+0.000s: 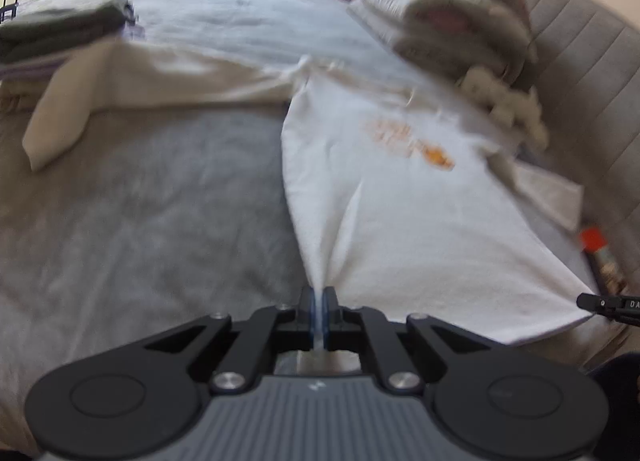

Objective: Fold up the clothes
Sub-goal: 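Lay the sweatshirt flat and open both grippers to release it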

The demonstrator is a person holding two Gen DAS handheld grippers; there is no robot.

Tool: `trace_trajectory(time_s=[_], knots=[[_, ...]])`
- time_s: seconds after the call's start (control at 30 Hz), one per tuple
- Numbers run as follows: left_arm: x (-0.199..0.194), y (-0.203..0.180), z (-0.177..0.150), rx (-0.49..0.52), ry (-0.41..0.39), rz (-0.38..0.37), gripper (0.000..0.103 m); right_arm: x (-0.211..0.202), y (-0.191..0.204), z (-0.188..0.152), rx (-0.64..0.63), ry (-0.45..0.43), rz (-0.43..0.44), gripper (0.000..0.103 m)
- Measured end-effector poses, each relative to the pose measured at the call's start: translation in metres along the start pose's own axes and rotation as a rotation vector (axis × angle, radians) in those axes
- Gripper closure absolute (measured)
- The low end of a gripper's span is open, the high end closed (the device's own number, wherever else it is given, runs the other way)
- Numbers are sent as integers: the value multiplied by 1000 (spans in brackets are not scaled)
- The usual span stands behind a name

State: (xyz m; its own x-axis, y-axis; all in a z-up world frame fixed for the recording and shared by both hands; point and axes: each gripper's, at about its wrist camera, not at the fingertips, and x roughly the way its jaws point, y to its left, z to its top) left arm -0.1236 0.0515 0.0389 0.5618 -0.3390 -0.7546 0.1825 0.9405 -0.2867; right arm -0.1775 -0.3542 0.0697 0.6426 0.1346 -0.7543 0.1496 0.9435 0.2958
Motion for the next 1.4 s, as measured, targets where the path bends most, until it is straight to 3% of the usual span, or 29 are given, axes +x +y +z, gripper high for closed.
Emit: trace_trajectory(time_s=[0.07,0.2,0.27,0.33,0.47,0.63,0.9,0.97,1.17,1.27,1.4], knots=[[6,2,-3,12,18,16,98,18,-3,-7,-7,56,-28,95],[1,10,3,-12,14,32,91,15,2,-5,-53,33,-70,92],[-8,13,11,-20,-26,52,89,8,4,1,-97,-11,-105,72],[-12,10,22,-12,-62,67,87,1,7,9,-138,-66,-144,65],[-8,-3,48,24,-105,66,80,2,10,33,-157,-113,-115,65],[10,-27,78,34,-130,27,79,29,34,68,-206,-85,-31,65],[59,-41,113,12,-169,60,56,74,64,125,-233,-53,27,63],[76,-37,115,41,-180,92,55,88,68,135,-231,-40,45,57],[115,-20,111,50,-147,158,51,149,65,127,-214,-3,77,56],[122,-28,109,93,-170,170,39,169,69,124,-247,32,26,56],[125,-33,113,134,-176,186,39,178,79,123,-334,39,-2,50]])
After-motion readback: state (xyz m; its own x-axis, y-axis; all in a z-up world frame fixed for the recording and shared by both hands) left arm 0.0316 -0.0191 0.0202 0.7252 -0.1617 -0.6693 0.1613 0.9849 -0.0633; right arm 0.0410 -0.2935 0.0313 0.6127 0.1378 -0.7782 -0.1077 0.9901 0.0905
